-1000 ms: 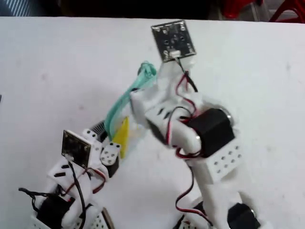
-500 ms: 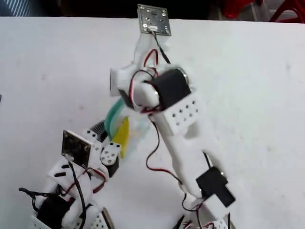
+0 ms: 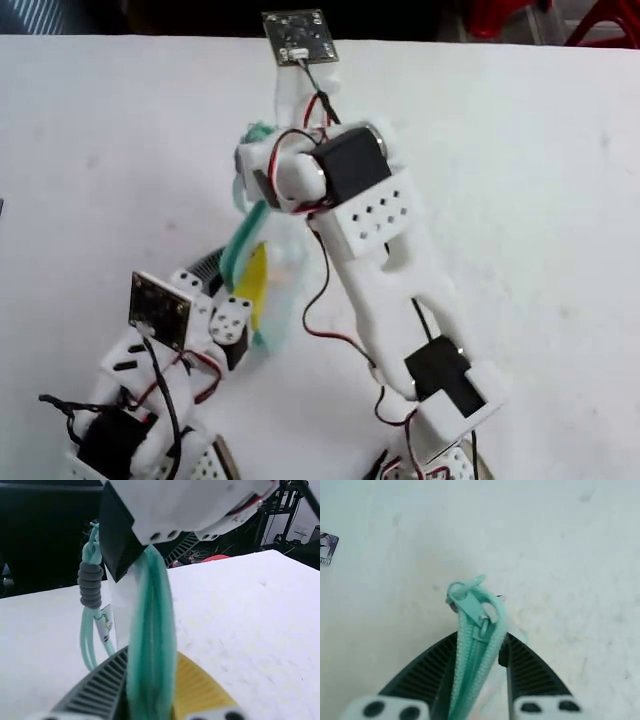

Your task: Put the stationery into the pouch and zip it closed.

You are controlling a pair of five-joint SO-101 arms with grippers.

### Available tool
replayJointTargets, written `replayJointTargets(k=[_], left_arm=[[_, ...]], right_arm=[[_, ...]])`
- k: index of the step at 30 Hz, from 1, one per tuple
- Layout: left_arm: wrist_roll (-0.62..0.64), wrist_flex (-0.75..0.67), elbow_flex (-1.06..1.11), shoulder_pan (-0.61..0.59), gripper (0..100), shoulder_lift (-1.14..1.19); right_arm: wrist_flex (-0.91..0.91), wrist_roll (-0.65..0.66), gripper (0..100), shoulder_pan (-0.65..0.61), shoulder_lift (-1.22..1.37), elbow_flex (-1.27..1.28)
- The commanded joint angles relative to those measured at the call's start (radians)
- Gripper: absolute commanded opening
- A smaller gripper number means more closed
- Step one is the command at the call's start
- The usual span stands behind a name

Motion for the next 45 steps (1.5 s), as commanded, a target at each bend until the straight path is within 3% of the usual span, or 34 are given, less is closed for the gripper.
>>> replayJointTargets(k=[1,3,7,14,16,22,25,27,29,37,42,45], left_arm=[[-0.044,-0.032,-0.006,0.005,2,-0.007],[-0.051,-0.032,-0.006,0.005,2,-0.007],[-0.051,-0.032,-0.006,0.005,2,-0.007],[-0.051,-0.048,-0.005,0.007,2,-0.007],[-0.052,-0.061,0.009,0.007,2,-0.007],[-0.052,-0.083,0.017,0.004,3,-0.007],[-0.038,-0.041,-0.018,-0.001,15,-0.007],[0.051,0.028,-0.046,-0.001,26,-0.007],[0.129,0.091,-0.091,-0.012,28,-0.007],[0.230,0.272,-0.293,-0.205,29,-0.007],[0.296,0.259,-0.285,-0.414,28,-0.005],[0.350,0.180,-0.204,-0.473,28,-0.005]], right_arm=[[0.022,0.018,18.7,-0.025,-0.087,-0.021],[0.022,0.018,20.4,-0.025,-0.113,-0.015],[0.021,0.021,13.0,-0.027,-0.183,0.063],[0.019,0.137,8.6,-0.044,-0.176,0.183],[0.018,0.138,1.5,-0.042,-0.154,0.173],[0.016,0.152,1.7,0.005,-0.093,0.098],[0.015,0.152,1.6,0.068,-0.056,0.081],[0.012,0.152,1.6,0.107,-0.033,0.081],[0.012,0.152,1.6,0.136,-0.019,0.081],[-0.048,0.153,1.6,0.237,-0.035,0.081],[-0.059,0.213,1.6,0.246,-0.033,0.081],[-0.056,0.253,1.6,0.226,-0.025,0.083]])
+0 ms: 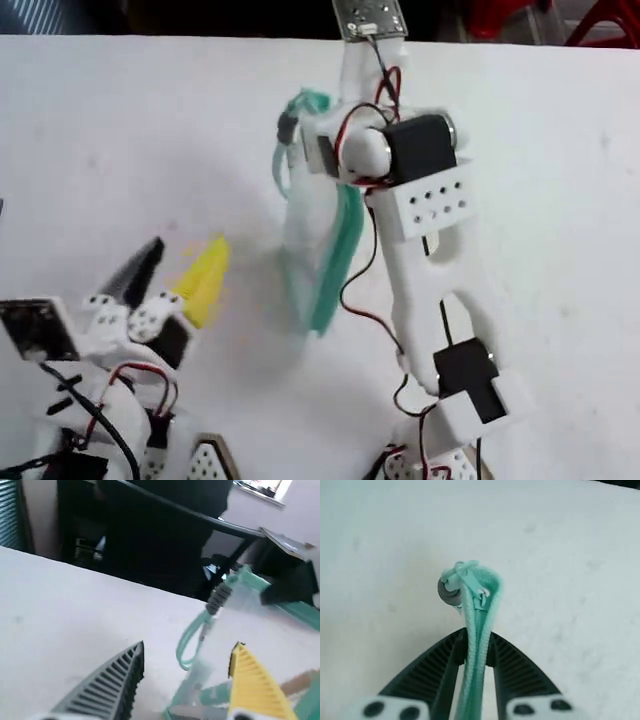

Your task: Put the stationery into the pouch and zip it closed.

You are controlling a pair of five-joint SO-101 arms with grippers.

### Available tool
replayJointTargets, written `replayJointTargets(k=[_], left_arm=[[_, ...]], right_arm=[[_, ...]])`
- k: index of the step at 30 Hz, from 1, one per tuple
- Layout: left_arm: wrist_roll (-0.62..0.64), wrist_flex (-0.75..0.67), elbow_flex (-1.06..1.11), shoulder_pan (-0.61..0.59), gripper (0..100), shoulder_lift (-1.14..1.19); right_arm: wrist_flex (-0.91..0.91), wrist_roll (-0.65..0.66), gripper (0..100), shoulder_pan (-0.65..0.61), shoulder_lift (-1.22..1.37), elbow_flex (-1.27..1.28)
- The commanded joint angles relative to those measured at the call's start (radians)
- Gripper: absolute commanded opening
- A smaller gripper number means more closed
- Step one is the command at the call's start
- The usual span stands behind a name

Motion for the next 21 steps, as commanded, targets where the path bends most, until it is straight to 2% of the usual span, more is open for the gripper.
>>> replayJointTargets(k=[1,6,11,13,16,21], left_arm=[[0.041,-0.110,0.074,-0.051,28,-0.001],[0.023,-0.224,0.169,-0.042,26,-0.001],[0.008,-0.226,0.169,-0.042,25,-0.001],[0.008,-0.226,0.169,-0.042,25,-0.001],[0.008,-0.226,0.170,-0.042,25,-0.001],[0.008,-0.226,0.172,-0.042,25,-0.001]], right_arm=[[0.002,0.068,1.6,-0.024,0.001,0.002],[0.081,0.173,1.6,-0.030,-0.010,0.049],[0.081,0.334,2.5,-0.054,-0.058,0.206],[0.081,0.376,7.4,-0.074,-0.064,0.242],[0.081,0.382,15.1,-0.096,-0.065,0.278],[0.081,0.404,11.8,-0.101,-0.064,0.287]])
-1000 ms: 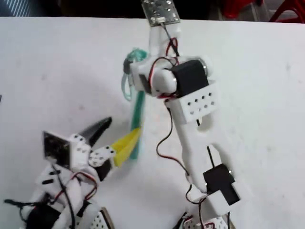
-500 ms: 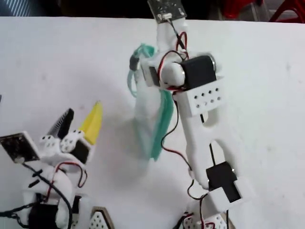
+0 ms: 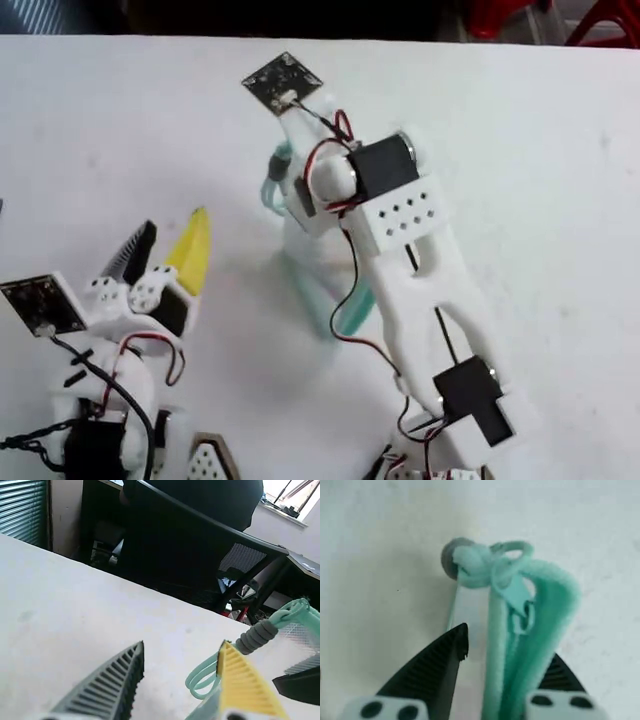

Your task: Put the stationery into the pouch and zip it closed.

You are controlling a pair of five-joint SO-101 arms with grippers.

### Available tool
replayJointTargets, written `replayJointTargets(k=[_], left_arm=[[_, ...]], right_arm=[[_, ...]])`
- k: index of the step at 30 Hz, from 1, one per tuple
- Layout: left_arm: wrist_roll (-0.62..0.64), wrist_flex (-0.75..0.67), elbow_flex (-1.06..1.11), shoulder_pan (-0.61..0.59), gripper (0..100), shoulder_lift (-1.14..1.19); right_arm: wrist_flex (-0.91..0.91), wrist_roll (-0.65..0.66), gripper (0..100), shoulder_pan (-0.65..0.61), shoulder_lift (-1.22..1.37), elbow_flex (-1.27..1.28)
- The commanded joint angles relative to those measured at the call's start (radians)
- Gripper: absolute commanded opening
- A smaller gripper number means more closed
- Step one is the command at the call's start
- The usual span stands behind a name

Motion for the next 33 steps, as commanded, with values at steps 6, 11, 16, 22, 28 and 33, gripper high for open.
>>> replayJointTargets(k=[6,11,16,22,28,33], left_arm=[[-0.018,-0.032,-0.002,0.019,25,-0.002],[-0.018,-0.028,0.003,0.039,25,-0.002],[-0.015,-0.034,0.021,0.039,25,-0.002],[-0.015,-0.034,0.021,0.039,25,-0.002],[-0.017,-0.034,0.021,0.039,25,-0.002],[-0.017,-0.034,0.021,0.039,25,-0.002]], right_arm=[[-0.039,-0.011,1.9,-0.016,0.007,-0.020],[-0.252,-0.167,1.9,-0.050,0.008,-0.068],[-0.447,-0.362,1.9,-0.077,-0.002,-0.072],[-0.501,-0.543,1.9,-0.071,-0.015,-0.038],[-0.503,-0.629,1.9,0.104,0.041,0.149],[-0.507,-0.463,1.9,0.265,0.096,0.267]])
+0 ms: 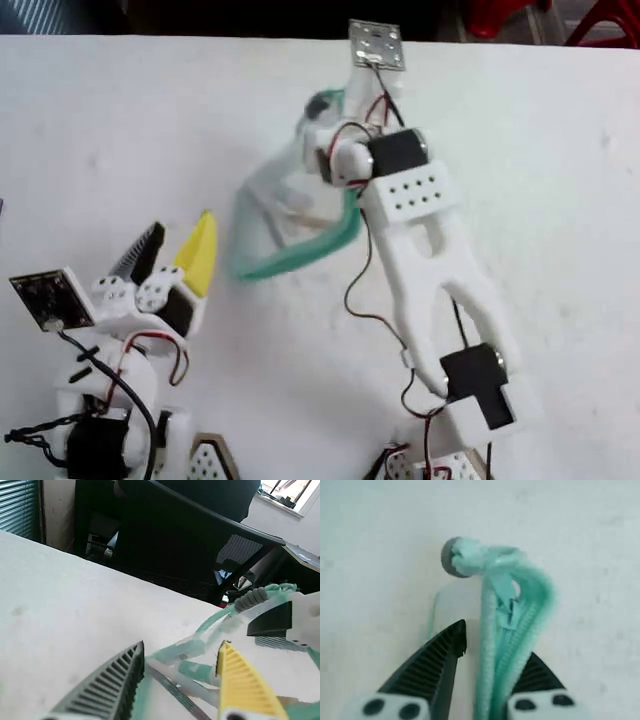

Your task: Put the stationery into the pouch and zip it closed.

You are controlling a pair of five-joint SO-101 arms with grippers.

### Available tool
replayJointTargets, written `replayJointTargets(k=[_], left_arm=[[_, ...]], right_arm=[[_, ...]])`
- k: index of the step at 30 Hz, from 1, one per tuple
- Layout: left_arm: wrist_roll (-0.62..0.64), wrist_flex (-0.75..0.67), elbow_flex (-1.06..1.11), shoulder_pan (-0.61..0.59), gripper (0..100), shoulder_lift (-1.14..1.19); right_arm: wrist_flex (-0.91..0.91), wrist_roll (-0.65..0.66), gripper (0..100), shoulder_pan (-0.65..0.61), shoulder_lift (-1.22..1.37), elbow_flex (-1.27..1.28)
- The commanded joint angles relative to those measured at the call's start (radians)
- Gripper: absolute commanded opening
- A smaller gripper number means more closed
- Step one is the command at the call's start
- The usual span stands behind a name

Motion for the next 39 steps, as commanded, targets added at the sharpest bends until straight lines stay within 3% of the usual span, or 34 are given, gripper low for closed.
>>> replayJointTargets(k=[1,6,12,23,31,39], left_arm=[[-0.014,-0.034,0.000,0.012,25,-0.002],[-0.012,-0.034,0.002,0.012,25,-0.002],[-0.012,-0.034,0.002,0.012,24,-0.002],[-0.011,-0.034,0.002,0.012,24,-0.002],[-0.011,-0.034,0.002,0.013,24,-0.002],[-0.011,-0.034,0.002,0.013,24,-0.002]], right_arm=[[-0.025,0.115,1.9,0.128,0.051,0.071],[-0.174,0.281,1.9,0.291,0.125,0.138],[-0.222,0.428,2.3,0.318,0.294,0.161],[-0.194,0.427,2.6,0.372,0.377,0.181],[-0.140,0.436,29.7,0.326,0.369,0.189],[-0.142,0.434,29.3,0.338,0.371,0.189]])
